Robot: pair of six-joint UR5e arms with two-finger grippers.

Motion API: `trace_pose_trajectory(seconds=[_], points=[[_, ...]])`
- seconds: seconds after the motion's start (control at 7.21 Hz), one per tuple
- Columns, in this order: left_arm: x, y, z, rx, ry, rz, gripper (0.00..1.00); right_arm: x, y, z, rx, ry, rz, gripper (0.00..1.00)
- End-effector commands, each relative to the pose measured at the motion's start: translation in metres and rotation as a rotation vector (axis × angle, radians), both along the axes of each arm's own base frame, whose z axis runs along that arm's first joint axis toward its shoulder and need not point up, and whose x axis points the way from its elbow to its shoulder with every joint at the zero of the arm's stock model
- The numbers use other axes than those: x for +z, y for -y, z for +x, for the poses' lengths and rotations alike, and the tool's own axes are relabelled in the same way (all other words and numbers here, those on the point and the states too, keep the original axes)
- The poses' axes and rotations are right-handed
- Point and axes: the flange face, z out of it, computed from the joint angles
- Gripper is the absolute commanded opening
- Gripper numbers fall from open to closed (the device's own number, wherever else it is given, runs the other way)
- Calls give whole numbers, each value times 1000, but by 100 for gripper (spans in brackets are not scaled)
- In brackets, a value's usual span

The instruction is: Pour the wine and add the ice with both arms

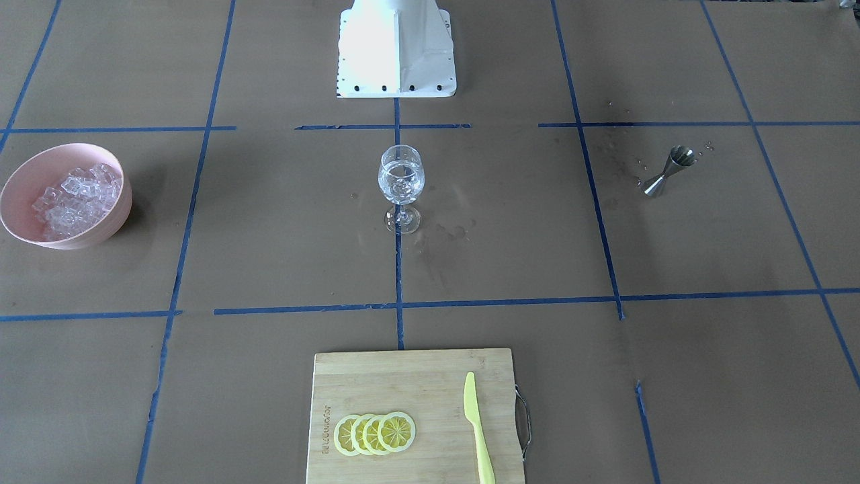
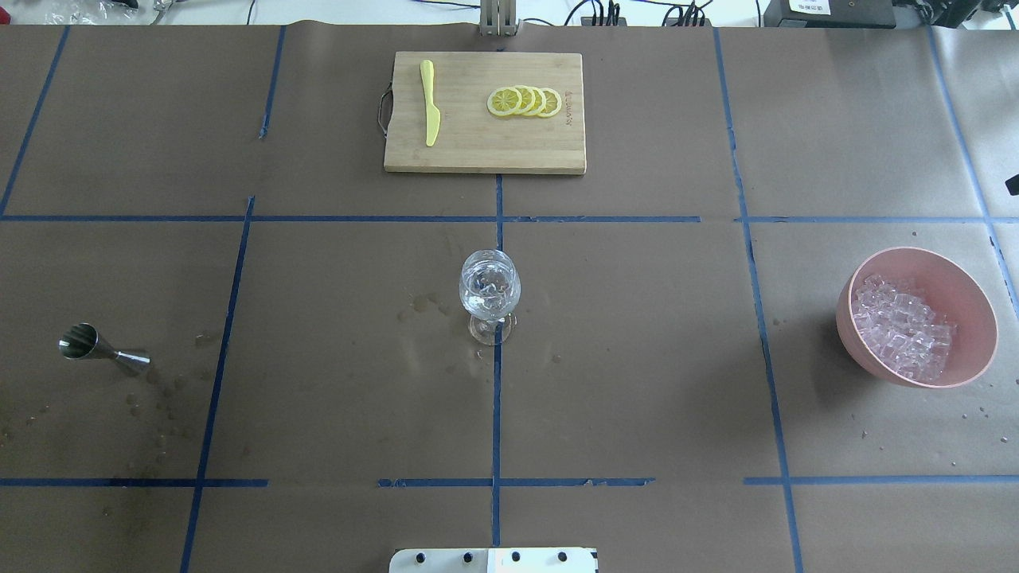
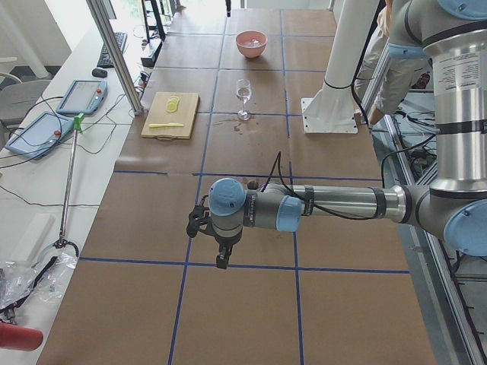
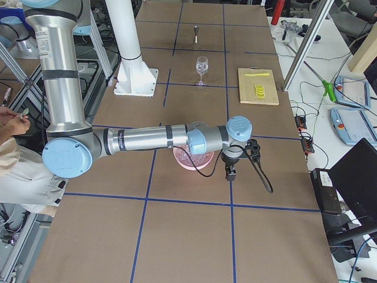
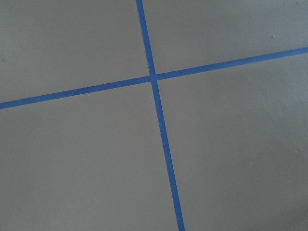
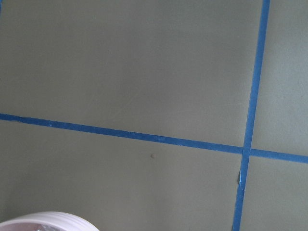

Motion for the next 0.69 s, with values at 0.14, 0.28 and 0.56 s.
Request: trace_pose_trajectory(seconds=[0.14,0.28,0.56], points=[[3,-3,0,2,23,-1,100,-18,-2,-1,98,24,-87,100],[2,-2,1,4,25,2,100,-17,-3,-1,98,24,-88,100],[-4,1,1,4,23,14,100,-20,-3,-1,98,25,-82,100]])
